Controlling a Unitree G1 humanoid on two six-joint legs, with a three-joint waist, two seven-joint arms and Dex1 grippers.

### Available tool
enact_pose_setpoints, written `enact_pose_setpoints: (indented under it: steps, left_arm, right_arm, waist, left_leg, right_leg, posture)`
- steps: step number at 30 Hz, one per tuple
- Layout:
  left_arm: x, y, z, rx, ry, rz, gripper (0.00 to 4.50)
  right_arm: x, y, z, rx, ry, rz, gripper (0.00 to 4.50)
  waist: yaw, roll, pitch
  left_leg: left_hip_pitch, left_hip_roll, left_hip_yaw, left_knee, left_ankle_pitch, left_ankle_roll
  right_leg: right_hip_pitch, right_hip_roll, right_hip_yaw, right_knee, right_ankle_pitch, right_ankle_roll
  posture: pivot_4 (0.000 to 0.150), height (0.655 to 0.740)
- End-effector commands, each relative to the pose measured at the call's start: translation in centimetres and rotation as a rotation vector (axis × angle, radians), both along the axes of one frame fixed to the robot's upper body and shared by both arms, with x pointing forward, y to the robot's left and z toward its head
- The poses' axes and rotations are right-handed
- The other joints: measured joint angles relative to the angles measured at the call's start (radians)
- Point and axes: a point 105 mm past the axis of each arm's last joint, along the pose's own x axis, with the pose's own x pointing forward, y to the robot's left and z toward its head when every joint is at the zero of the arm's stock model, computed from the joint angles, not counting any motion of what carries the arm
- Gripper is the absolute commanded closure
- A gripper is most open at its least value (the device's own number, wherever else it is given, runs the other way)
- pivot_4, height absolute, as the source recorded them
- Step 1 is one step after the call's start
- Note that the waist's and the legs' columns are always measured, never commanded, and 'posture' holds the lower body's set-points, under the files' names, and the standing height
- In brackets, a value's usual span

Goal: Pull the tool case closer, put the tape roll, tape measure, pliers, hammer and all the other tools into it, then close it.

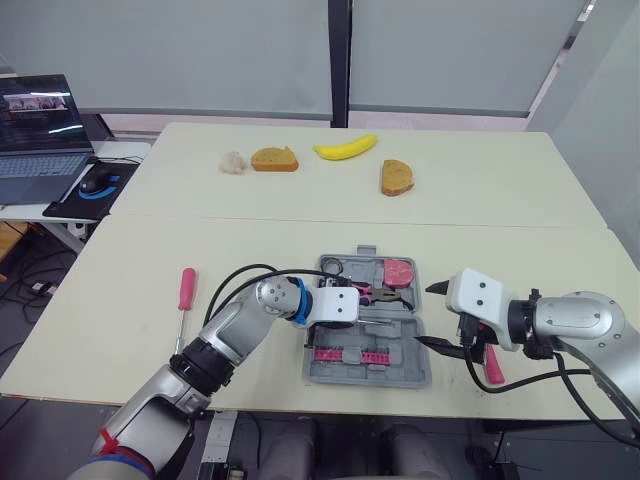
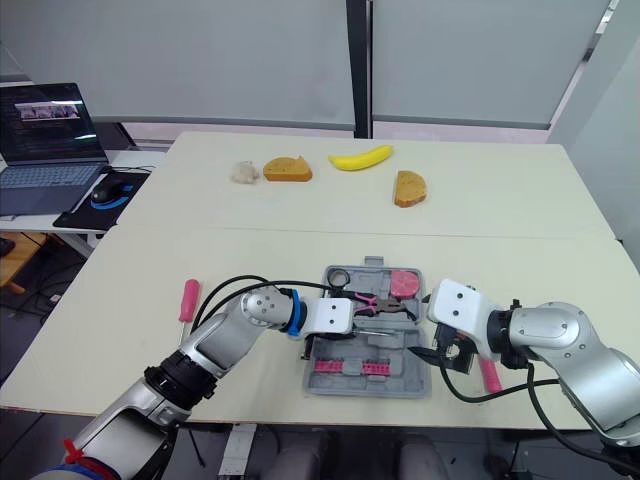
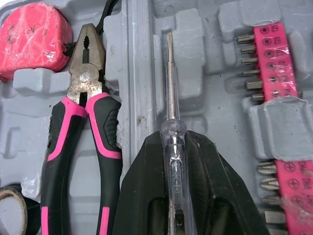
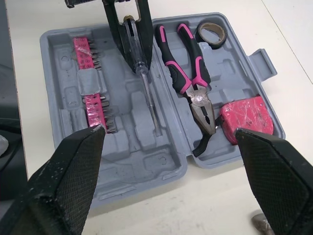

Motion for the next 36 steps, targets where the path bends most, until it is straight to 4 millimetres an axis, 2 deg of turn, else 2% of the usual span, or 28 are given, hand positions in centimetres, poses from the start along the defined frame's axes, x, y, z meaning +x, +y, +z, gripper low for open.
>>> enact_pose_setpoints:
  steps: [1,11,19,21,23,30,36]
  left_arm:
    - [0.3,-0.5,0.3,-0.004,-0.028,-0.005,4.27]
    - [0.3,-0.9,0.3,0.000,-0.041,-0.011,4.27]
    - [0.3,-1.4,1.1,-0.022,-0.062,-0.037,4.27]
    - [0.3,-1.4,1.3,-0.028,-0.064,-0.039,3.52]
    - [0.3,-1.6,1.6,-0.039,-0.076,-0.042,2.98]
    - [0.1,-1.8,2.2,-0.052,-0.090,-0.064,2.98]
    - [0.3,-1.6,3.6,-0.083,-0.109,-0.064,2.98]
  right_arm:
    - [0.0,0.2,0.8,0.004,-0.038,0.013,0.00]
    - [0.1,0.2,0.7,0.004,-0.039,0.012,0.00]
    - [0.2,0.3,0.6,0.008,-0.040,0.013,0.00]
    - [0.3,0.3,0.6,0.008,-0.041,0.013,0.00]
    - [0.3,0.3,0.6,0.008,-0.042,0.012,0.00]
    - [0.4,0.4,0.5,0.010,-0.043,0.016,0.00]
    - [0.4,0.3,0.6,0.008,-0.044,0.018,0.00]
  waist:
    - [0.001,0.000,0.000]
    - [0.001,0.000,0.000]
    - [0.001,0.000,0.000]
    - [0.001,0.000,0.000]
    - [0.001,0.000,0.000]
    - [-0.001,0.000,0.000]
    - [-0.001,0.000,0.000]
  left_leg:
    - [0.000,0.000,0.000,0.000,0.000,0.000]
    - [0.000,0.000,0.000,0.001,0.000,0.000]
    - [0.000,0.000,0.000,0.001,0.000,0.000]
    - [0.000,0.000,0.000,0.001,0.000,0.000]
    - [0.000,0.000,0.000,0.001,0.000,0.000]
    - [0.000,0.000,0.000,0.001,0.000,0.000]
    - [0.000,0.000,0.000,0.001,0.000,0.000]
  right_leg:
    - [0.000,0.000,0.000,0.000,0.000,0.000]
    - [0.001,0.000,0.000,0.000,0.000,0.001]
    - [0.001,0.000,0.000,0.001,0.000,0.001]
    - [0.001,0.000,0.000,0.001,0.000,0.001]
    - [0.001,0.000,0.000,0.001,0.000,0.001]
    - [0.000,0.000,0.000,0.001,0.000,0.001]
    - [0.000,0.000,0.000,0.001,0.000,0.001]
  posture:
    - [0.150,0.7400]
    - [0.150,0.7400]
    - [0.150,0.7400]
    - [0.150,0.7400]
    - [0.150,0.7400]
    - [0.150,0.7400]
    - [0.150,0.7400]
